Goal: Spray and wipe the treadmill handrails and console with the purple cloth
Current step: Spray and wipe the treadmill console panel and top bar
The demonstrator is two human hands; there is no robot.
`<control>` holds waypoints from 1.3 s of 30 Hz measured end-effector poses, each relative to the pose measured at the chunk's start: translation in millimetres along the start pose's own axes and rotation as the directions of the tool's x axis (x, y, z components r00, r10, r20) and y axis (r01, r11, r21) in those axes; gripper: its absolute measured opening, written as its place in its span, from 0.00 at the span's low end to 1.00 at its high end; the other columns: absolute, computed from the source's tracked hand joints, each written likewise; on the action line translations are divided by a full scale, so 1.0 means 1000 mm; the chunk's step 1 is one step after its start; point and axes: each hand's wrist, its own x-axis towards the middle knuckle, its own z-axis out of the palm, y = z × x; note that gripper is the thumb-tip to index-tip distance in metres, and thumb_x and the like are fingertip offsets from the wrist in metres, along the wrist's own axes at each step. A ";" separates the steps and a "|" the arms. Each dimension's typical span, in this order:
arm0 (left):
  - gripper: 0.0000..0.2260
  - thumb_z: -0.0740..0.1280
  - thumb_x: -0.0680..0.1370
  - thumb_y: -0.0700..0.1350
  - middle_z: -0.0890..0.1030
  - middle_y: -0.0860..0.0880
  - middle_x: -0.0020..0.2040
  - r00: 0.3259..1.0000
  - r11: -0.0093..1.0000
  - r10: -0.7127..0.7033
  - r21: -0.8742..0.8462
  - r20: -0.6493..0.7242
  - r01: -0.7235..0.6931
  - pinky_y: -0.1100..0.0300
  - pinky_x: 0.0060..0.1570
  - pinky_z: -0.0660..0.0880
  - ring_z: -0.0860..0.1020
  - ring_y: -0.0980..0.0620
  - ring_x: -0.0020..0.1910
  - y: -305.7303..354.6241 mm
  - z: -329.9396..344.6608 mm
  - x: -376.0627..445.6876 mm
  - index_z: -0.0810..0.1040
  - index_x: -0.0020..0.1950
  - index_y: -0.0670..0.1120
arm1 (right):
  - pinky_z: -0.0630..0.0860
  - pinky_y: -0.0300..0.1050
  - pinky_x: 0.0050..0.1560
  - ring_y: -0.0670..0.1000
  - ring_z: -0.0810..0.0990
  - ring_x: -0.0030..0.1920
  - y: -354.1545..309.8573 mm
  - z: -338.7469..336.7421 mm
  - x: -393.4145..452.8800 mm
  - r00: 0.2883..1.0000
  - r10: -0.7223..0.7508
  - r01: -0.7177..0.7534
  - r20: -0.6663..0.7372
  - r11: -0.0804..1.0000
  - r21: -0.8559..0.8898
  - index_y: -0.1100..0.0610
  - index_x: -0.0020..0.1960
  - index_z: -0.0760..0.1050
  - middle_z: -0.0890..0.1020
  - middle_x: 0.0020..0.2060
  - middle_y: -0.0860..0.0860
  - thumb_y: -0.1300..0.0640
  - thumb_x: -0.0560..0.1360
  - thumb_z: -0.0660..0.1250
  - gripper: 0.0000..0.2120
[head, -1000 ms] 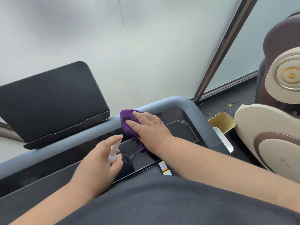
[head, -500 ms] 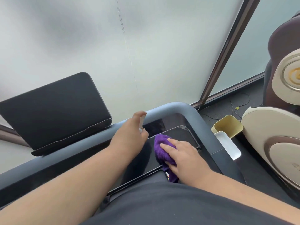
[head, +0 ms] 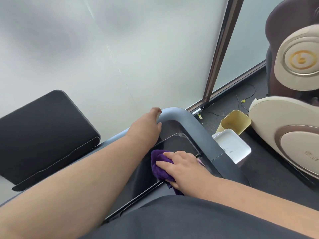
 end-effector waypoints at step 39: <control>0.19 0.65 0.76 0.60 0.80 0.61 0.39 0.995 0.960 0.063 -0.269 -0.071 -0.080 0.57 0.31 0.73 0.78 0.61 0.32 0.001 -0.021 -0.107 0.59 0.59 0.78 | 0.62 0.37 0.70 0.51 0.72 0.64 0.008 -0.051 -0.087 0.789 0.423 -0.210 -0.446 0.868 0.451 0.48 0.71 0.73 0.75 0.67 0.49 0.45 0.74 0.67 0.26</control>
